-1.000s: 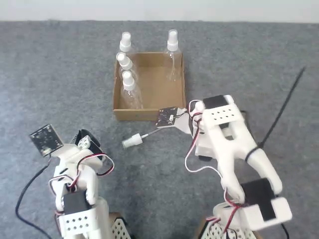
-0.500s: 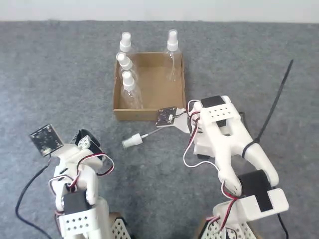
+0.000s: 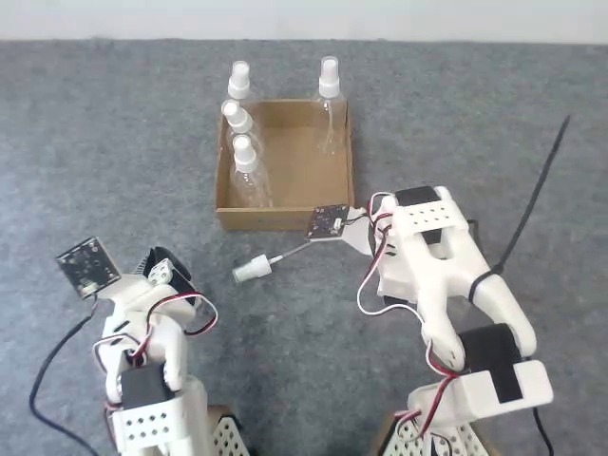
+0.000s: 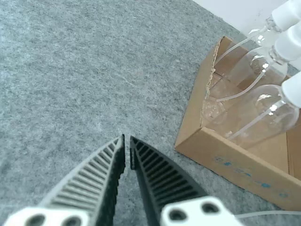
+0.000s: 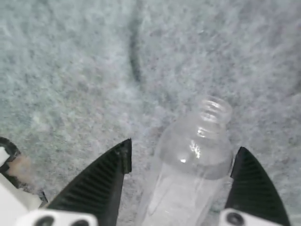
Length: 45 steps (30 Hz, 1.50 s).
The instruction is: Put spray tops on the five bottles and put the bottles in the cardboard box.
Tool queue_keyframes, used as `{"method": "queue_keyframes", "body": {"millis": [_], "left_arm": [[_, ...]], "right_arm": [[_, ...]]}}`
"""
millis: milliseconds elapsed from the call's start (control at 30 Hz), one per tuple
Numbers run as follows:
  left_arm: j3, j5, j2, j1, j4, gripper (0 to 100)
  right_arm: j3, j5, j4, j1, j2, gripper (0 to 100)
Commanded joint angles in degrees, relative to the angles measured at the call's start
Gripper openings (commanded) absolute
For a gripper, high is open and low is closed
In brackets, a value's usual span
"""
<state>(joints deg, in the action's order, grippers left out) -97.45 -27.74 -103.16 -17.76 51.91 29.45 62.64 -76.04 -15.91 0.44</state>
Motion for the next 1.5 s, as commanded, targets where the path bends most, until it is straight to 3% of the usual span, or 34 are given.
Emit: {"method": "queue_keyframes", "body": {"millis": [0, 133, 433, 700, 1033, 1133, 1467], "left_arm": [[0.84, -0.18, -0.97, -0.18, -1.41, 1], [0.84, -0.18, -0.97, -0.18, -1.41, 1], [0.84, -0.18, -0.97, -0.18, -1.41, 1], [0.84, -0.18, -0.97, -0.18, -1.49, 1], [0.84, 0.00, -0.97, -0.18, -1.49, 1], [0.84, 3.16, -0.97, -0.18, -1.49, 1], [0.84, 4.31, -1.05, 0.26, -1.49, 1]], "right_arm": [[-0.35, 0.00, 1.10, 1.45, -0.31, 29.6], [-0.26, 1.41, 1.10, 1.54, -0.31, 28.4], [-0.26, 1.41, 0.48, 1.27, -0.66, 4.8], [-0.53, 0.97, -4.35, -0.13, -3.12, 2.8], [-0.26, -14.59, -11.82, -11.21, -16.75, 2.8], [-0.26, -18.81, -13.49, -14.29, -19.30, 2.8], [-0.26, -28.57, -16.22, -16.48, -29.23, 2.7]]}}
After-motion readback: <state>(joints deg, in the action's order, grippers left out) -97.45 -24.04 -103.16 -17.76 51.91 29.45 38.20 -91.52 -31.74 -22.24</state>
